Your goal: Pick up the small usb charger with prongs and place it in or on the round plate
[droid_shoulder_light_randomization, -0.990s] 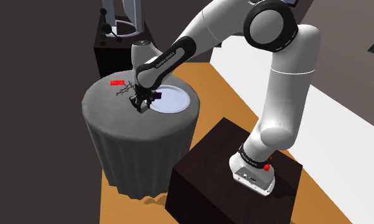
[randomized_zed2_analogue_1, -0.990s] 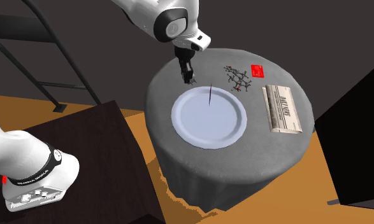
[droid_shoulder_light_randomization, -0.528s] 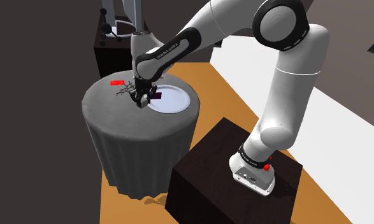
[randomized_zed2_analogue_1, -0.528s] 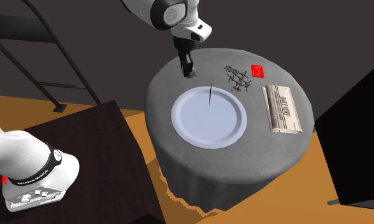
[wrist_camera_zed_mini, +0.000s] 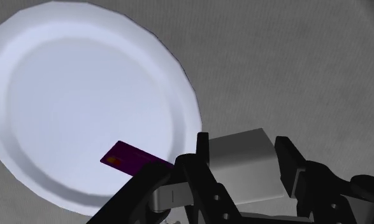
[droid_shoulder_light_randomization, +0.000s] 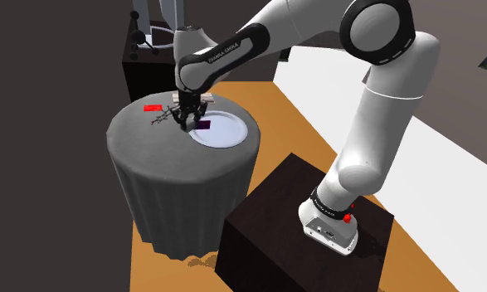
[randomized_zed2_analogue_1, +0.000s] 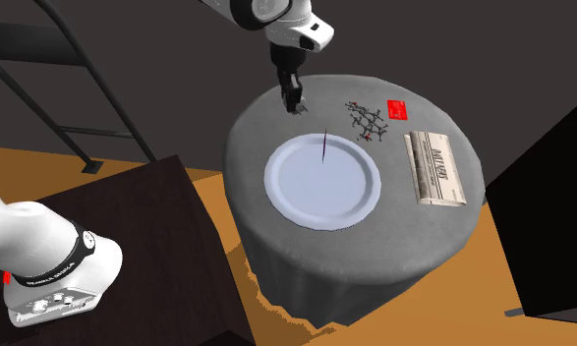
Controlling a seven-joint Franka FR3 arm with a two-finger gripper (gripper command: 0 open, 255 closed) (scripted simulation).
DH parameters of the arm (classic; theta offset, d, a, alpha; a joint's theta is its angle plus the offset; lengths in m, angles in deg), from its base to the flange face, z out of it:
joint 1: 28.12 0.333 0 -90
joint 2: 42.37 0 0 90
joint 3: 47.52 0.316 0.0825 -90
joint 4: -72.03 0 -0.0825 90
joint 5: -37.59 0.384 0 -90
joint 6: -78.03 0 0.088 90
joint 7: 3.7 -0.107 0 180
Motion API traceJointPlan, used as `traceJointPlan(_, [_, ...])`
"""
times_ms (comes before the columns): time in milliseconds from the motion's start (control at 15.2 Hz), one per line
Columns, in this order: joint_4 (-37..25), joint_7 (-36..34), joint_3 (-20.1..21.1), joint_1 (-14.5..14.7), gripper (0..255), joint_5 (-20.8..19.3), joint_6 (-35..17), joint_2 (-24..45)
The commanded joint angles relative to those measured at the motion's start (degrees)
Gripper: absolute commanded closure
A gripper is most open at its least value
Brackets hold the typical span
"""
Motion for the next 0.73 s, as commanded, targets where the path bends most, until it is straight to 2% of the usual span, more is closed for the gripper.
traceJointPlan(0, [1.6,2.6,-0.8,-1.5,255,0.4,-0.2,-1.4])
traceJointPlan(660, [4.8,16.9,-6.4,-9.4,255,1.9,0.3,-5.2])
